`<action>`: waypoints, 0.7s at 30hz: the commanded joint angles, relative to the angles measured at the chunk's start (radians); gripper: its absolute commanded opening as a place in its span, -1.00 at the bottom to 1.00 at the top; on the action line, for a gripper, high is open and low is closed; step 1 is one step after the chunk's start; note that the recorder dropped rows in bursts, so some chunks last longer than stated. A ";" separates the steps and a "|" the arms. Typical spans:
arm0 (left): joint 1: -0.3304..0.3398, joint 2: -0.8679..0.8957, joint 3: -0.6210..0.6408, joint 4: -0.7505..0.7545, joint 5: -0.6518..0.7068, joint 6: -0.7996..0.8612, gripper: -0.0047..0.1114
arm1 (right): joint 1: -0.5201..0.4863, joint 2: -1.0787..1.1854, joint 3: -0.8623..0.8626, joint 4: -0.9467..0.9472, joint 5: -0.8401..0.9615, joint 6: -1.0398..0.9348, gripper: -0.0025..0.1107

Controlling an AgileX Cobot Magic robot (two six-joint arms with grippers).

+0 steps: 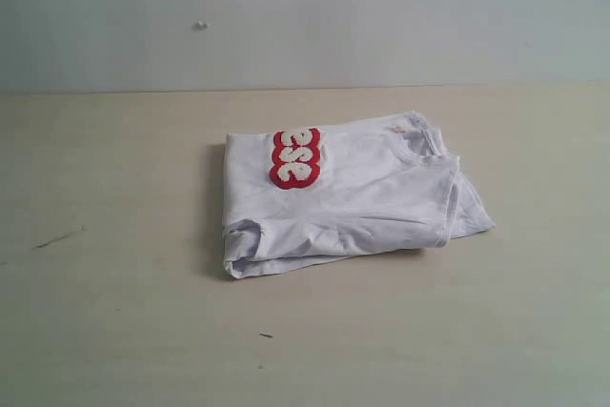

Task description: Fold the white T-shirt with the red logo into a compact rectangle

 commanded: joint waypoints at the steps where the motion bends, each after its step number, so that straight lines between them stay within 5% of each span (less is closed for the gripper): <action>1: -0.002 -0.004 0.002 -0.014 0.024 -0.009 -0.92 | 0.000 -0.004 0.005 0.000 -0.001 -0.001 -0.96; 5: -0.002 -0.004 0.002 -0.014 0.024 -0.132 -0.92 | 0.000 -0.004 0.005 0.000 -0.001 -0.001 -0.96; 15: 0.000 -0.004 0.002 -0.014 0.020 -0.774 -0.92 | 0.000 -0.004 0.005 0.000 -0.001 -0.001 -0.96; 21: 0.000 -0.004 0.002 -0.014 0.018 -0.800 -0.92 | 0.000 -0.004 0.005 0.000 -0.001 -0.001 -0.96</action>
